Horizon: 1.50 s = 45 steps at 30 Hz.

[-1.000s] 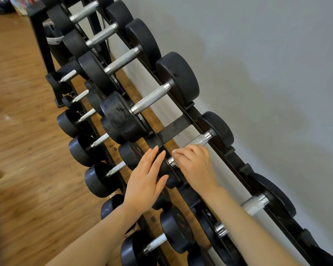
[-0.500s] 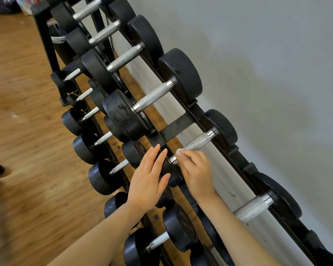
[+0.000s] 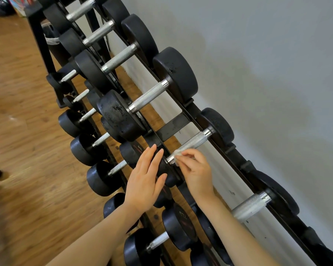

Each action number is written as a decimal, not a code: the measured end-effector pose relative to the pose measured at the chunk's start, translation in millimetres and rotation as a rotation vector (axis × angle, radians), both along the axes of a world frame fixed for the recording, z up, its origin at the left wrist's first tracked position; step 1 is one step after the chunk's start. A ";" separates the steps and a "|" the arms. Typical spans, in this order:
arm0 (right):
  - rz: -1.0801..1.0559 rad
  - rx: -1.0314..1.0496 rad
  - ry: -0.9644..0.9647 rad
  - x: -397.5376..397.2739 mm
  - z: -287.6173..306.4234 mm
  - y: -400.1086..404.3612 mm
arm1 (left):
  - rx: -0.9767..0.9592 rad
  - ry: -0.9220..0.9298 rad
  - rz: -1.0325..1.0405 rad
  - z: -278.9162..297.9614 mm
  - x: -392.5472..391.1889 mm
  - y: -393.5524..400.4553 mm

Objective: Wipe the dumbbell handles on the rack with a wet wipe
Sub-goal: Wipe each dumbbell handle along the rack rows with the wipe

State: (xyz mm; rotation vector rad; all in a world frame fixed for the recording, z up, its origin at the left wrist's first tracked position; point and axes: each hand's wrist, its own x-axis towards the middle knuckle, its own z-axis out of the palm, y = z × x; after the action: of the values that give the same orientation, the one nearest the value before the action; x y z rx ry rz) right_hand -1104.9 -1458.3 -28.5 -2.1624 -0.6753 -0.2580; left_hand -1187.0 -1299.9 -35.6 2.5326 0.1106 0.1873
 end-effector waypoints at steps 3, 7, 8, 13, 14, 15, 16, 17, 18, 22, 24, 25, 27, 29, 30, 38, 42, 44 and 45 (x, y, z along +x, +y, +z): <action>0.042 -0.031 -0.004 -4.2 -0.7 2.2 | 0.010 0.002 0.010 0.5 0.2 -0.7; 0.094 -0.042 0.005 3.2 3.6 -3.4 | 0.007 0.008 0.014 1.3 -0.1 -1.4; 0.045 -0.007 0.012 6.2 3.2 -6.0 | 0.005 0.009 0.012 1.0 0.1 -1.3; 0.037 -0.024 0.047 -5.9 -3.6 -3.3 | 0.012 0.007 0.014 -0.8 0.3 -1.0; 0.086 -0.048 0.047 -7.9 -3.9 -2.2 | 0.012 0.007 0.017 -0.7 -0.1 -1.1; 0.112 -0.063 0.036 -7.1 -4.0 -2.8 | 0.012 0.007 0.019 -0.4 -0.3 -1.2; 0.103 -0.062 0.019 -4.5 -3.4 -4.1 | 0.013 0.005 0.019 -0.1 -0.5 -1.2; 0.066 -0.045 0.006 -1.3 -3.7 -6.1 | 0.014 0.004 0.019 -0.1 -0.3 -1.4; 0.022 -0.024 -0.002 0.9 -3.9 -8.0 | 0.016 0.003 0.018 0.2 -0.3 -1.5; 0.061 -0.117 -0.087 -4.1 -3.5 -3.7 | 0.026 0.006 0.018 -0.5 -0.1 -1.9; 0.138 -0.216 -0.173 -3.0 1.3 0.1 | 0.029 0.011 0.022 -0.4 -0.3 -1.7; 0.141 -0.244 -0.215 1.7 4.5 0.5 | 0.026 0.011 0.023 -0.3 -0.1 -1.8; 0.065 -0.265 -0.280 15.2 9.2 -0.1 | 0.018 0.010 0.022 0.2 -0.1 -2.1; 0.012 -0.299 -0.293 23.7 11.2 0.9 | 0.013 0.014 0.026 0.6 -0.6 -2.6; 0.040 -0.327 -0.291 24.0 9.6 3.3 | 0.012 0.015 0.028 0.6 -0.5 -2.5; 0.121 -0.464 -0.331 35.5 19.5 4.0 | -0.017 0.004 0.024 -0.3 -1.1 -1.9; 0.281 -0.577 -0.382 29.6 15.1 6.4 | -0.020 -0.003 0.019 -0.4 -1.5 -1.5; 0.255 -0.576 -0.400 34.8 16.1 4.4 | -0.021 -0.009 0.013 -1.0 -1.4 -0.9; 0.213 -0.564 -0.399 37.0 16.8 3.4 | -0.020 -0.008 0.011 -1.1 -1.3 -0.5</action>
State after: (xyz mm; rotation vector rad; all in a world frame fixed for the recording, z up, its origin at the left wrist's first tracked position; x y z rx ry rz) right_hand -1067.8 -1454.9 -11.7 -2.5647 -1.3263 -0.4304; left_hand -1188.2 -1300.4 -36.7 2.5115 0.1221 0.1998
